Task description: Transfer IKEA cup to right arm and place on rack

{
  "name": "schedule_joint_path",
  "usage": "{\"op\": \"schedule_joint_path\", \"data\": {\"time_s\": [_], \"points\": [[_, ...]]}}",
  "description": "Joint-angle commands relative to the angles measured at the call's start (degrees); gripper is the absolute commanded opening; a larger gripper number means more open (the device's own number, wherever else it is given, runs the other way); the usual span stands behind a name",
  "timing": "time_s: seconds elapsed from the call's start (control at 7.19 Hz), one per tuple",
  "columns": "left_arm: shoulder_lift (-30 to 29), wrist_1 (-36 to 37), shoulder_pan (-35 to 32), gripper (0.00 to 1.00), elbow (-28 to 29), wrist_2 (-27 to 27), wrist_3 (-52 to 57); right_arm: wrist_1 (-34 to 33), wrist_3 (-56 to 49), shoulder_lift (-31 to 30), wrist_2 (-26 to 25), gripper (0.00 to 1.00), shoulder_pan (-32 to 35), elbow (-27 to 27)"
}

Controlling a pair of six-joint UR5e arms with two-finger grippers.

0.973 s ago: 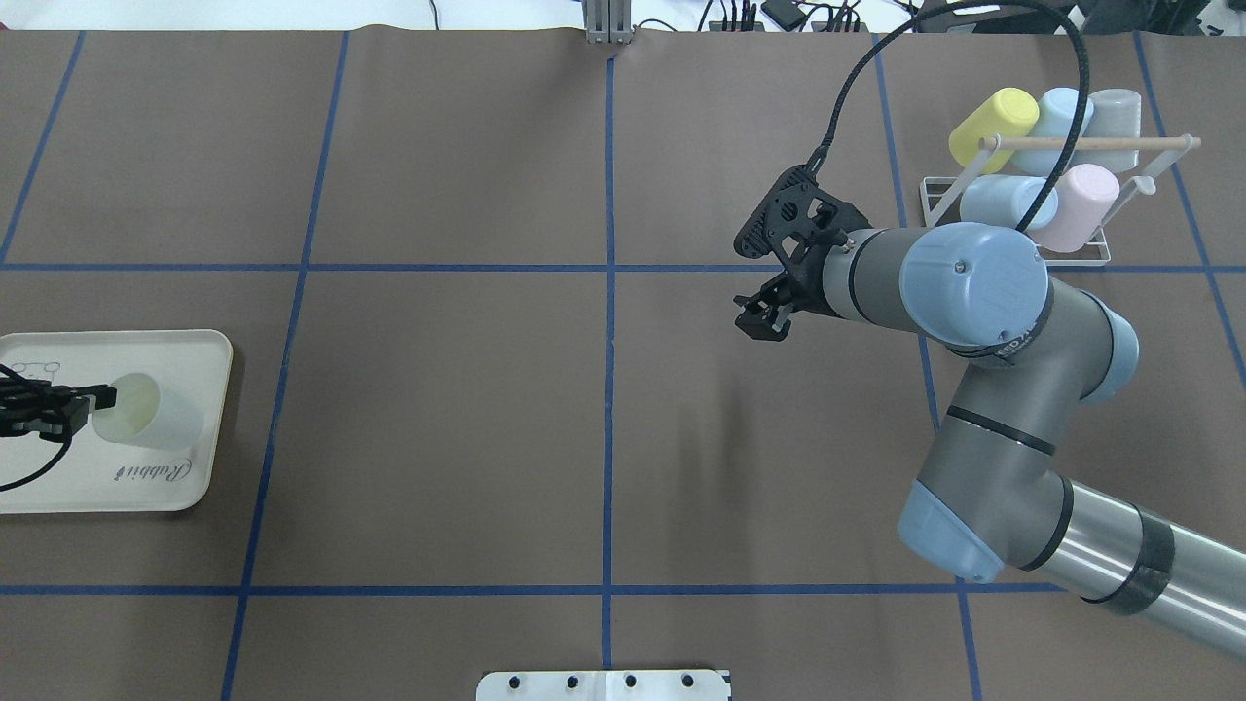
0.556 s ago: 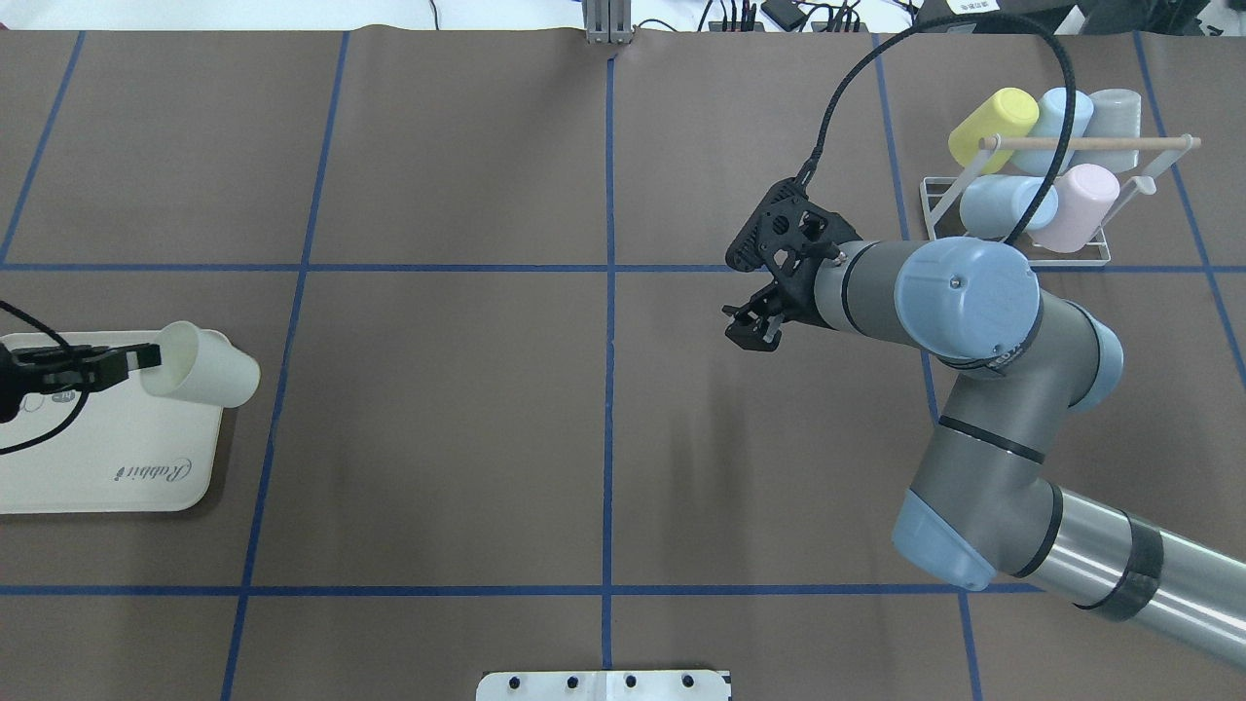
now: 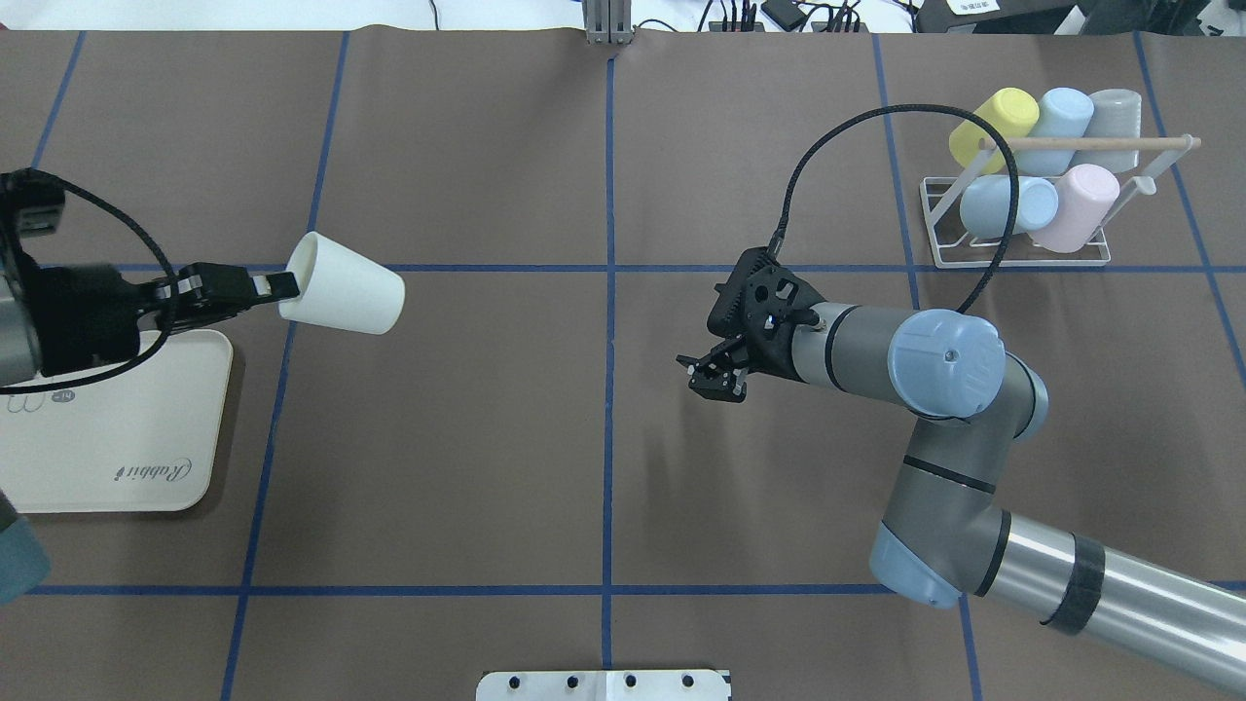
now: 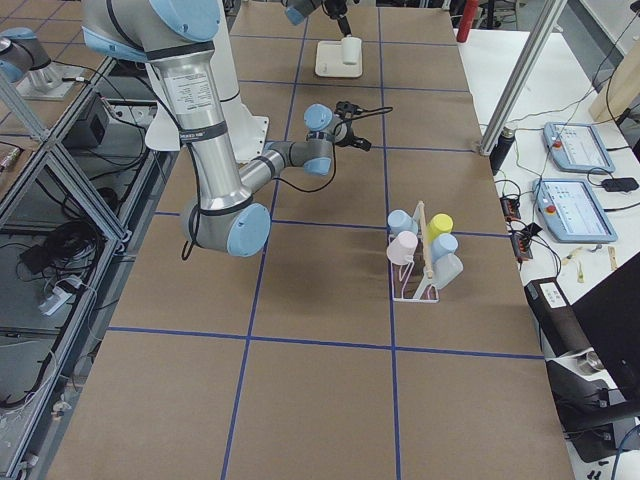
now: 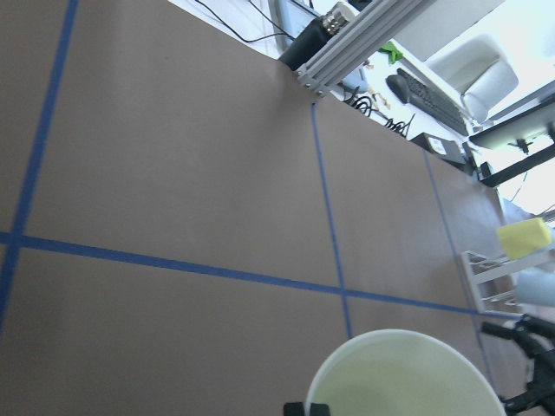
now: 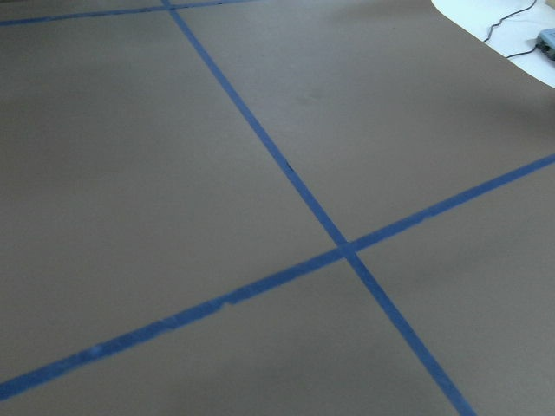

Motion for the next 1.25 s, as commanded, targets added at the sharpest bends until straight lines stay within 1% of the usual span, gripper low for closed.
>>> {"op": "schedule_joint_path", "data": {"time_s": [0.0,0.14,0.28,0.42,0.56,0.7,0.83,1.11], "points": [[-6.78,0.33,3.91,0.0,0.78,0.54,-4.18,2.9,0.0,0.5,3.3,0.99,-1.06,0.12],[-8.2,0.34,5.67,0.0,1.05,0.72,-4.18,7.87,0.35,0.68,3.05,0.99,-2.19,-0.05],[-8.21,0.34,5.77,0.0,1.06,0.72,-4.1,10.62,0.44,0.94,3.14,0.99,-2.9,0.12],[-8.65,0.42,6.64,0.0,1.14,0.81,-4.1,11.43,0.7,0.94,3.05,0.99,-3.34,-0.05],[-10.57,0.42,7.52,0.0,2.45,2.12,-4.1,11.61,0.71,1.29,2.88,0.99,-4.3,0.2],[-13.2,0.42,10.23,0.0,4.72,5.26,-4.1,13.53,0.71,2.16,2.87,0.99,-4.57,0.12],[-15.4,0.42,11.47,0.0,7.01,6.77,-4.1,15.9,0.71,2.17,2.79,0.99,-5.01,0.12],[-15.95,0.34,11.92,0.0,8.0,7.14,-3.66,20.99,0.62,2.43,2.79,0.99,-5.72,0.03]]}}
